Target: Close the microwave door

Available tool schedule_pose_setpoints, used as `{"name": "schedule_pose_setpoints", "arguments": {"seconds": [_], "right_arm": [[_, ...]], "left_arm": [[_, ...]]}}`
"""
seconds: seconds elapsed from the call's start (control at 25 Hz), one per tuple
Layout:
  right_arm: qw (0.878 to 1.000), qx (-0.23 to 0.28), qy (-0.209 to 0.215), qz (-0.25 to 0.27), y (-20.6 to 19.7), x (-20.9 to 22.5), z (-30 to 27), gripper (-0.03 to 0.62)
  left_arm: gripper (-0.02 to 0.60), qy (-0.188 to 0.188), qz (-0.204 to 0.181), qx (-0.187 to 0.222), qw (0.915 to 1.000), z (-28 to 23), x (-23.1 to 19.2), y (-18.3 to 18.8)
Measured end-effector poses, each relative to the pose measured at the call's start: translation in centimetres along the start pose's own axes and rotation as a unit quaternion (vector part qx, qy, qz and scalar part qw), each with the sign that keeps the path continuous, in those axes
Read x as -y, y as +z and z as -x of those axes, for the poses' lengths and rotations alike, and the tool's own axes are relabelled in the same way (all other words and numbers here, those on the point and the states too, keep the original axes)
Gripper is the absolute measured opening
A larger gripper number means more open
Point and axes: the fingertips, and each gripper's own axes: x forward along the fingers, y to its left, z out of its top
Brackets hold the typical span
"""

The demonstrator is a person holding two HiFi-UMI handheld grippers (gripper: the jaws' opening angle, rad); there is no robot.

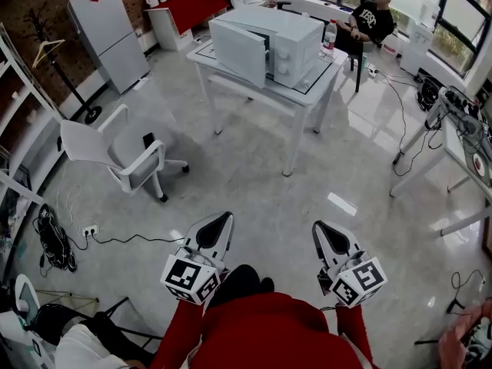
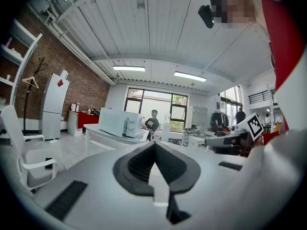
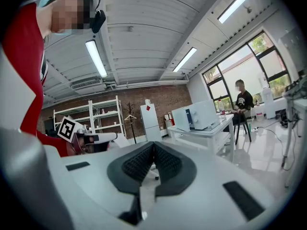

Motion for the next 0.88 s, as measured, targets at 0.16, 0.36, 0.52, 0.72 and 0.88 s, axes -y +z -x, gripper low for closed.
{"name": "schedule_pose_setpoints", "arguments": {"seconds": [0.16,0.36,0.52,0.72,0.88], "right_arm": [[1.000,-0.002,-0.010,-0.009,0.1,1.8,-0.8,0.011],[1.000,-0.005,-0.016,-0.019,0.1,4.5,-4.1,0.011],[1.000,-0.004,-0.024,-0.012,0.9,7.2,-8.5,0.011],[0.999,-0.001,-0.041,-0.003,3.5,11.2,-15.7,0.011],[0.999,0.004,-0.050,0.004,6.6,13.9,-21.8,0.011]], "left_arm": [[0.008,0.007,-0.005,-0.009,0.9999,-1.5,-1.1,0.1],[0.008,0.006,-0.006,-0.024,0.9997,-4.7,-3.7,-0.4],[0.008,0.001,-0.003,-0.023,0.9997,-9.1,-7.7,-0.6],[0.008,-0.012,-0.004,-0.016,0.9998,-15.6,-13.6,1.2],[0.008,-0.028,-0.005,-0.017,0.9994,-20.2,-17.9,3.0]]}}
